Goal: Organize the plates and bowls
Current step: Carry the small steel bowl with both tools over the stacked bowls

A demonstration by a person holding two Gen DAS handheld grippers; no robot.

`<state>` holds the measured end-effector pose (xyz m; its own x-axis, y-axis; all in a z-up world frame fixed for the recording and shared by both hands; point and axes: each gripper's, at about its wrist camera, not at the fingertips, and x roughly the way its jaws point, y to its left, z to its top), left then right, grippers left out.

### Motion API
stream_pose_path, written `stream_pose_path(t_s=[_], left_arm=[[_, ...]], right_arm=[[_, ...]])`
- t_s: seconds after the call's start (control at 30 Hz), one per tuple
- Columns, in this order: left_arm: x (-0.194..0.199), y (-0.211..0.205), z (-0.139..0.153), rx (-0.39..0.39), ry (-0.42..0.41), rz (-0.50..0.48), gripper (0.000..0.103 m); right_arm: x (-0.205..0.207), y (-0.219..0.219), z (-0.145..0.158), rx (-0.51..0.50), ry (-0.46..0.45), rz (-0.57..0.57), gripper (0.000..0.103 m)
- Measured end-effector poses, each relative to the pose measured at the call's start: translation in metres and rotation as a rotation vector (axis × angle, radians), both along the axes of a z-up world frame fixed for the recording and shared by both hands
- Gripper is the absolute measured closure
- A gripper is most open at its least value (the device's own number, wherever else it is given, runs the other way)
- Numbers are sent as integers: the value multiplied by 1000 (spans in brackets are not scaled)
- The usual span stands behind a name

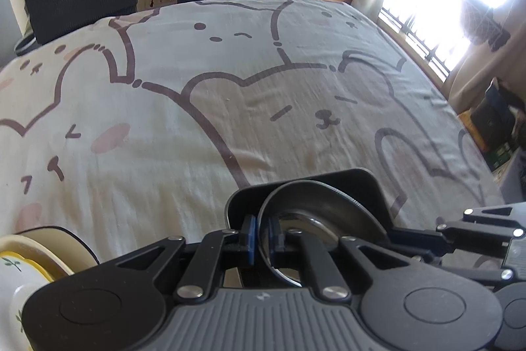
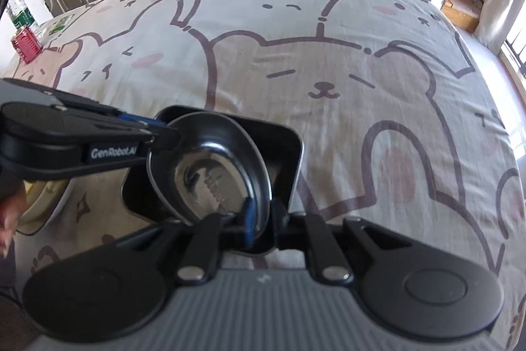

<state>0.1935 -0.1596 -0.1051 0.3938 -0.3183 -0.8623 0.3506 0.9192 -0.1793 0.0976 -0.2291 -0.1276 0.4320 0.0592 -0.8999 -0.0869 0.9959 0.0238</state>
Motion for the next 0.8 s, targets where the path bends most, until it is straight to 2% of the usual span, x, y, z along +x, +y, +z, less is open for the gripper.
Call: stream_pose_path(t_s=[0.07, 0.13, 0.27, 0.33, 0.37, 0.47, 0.5, 0.53, 0.6, 0.7, 0.8], left_arm=[[0, 4, 6, -33, -4, 7, 84], [-1, 7, 13, -68, -10, 12, 76], [-6, 16, 26, -106, -36, 20, 68], [-7, 21, 31, -113, -48, 27, 58], [-7, 24, 33, -111, -51, 31, 56], [-6, 31, 33, -88, -37, 22, 56], [-6, 33, 33, -77, -34, 14, 57], [-6, 34, 32, -65, -30, 2, 58], [-7, 35, 30, -50, -25, -26, 60], [-10, 33, 26, -26, -17, -63, 71], [-11, 31, 22, 0, -12, -83, 71]], right_arm=[[0, 1, 6, 4, -10, 16, 73], [-2, 0, 17, 26, -44, 12, 50], [-3, -11, 34, 77, -108, -14, 38], [-3, -20, 37, 77, -144, -66, 25], [-2, -24, 37, 69, -150, -94, 24], [6, -40, 28, 53, -103, -160, 24], [8, -45, 24, 55, -84, -168, 29], [10, -49, 20, 64, -63, -166, 43], [15, -54, 13, 89, -23, -162, 58], [21, -54, 7, 85, 1, -163, 63], [26, -54, 6, 98, -6, -166, 63]])
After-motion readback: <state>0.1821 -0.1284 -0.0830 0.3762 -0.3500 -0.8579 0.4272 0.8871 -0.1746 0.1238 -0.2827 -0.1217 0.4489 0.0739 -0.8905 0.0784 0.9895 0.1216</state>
